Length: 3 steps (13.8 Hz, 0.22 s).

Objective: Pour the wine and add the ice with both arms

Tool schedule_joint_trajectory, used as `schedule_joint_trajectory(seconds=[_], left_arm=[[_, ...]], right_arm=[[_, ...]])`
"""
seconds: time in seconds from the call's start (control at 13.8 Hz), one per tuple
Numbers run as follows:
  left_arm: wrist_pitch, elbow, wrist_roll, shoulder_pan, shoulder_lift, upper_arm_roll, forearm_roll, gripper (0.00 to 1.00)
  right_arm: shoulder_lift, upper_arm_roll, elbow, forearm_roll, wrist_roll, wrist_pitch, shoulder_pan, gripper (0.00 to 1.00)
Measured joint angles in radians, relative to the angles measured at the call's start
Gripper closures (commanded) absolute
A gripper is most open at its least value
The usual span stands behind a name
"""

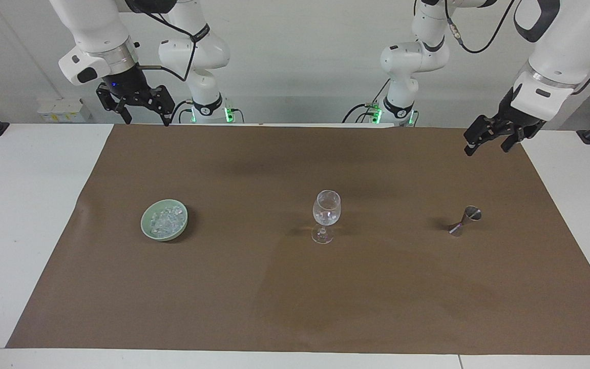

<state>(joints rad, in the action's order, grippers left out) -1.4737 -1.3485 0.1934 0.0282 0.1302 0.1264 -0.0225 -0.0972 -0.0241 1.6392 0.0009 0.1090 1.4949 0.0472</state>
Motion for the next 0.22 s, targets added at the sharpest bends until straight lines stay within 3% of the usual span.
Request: schedule_joint_trajectory(seconds=[0.22], left_arm=[[0.007,0.000,-0.008,-0.075,-0.002,-0.081,0.000,0.00]], right_arm=[[0.000,0.000,0.000,0.000,0.000,0.000,0.000,0.00]])
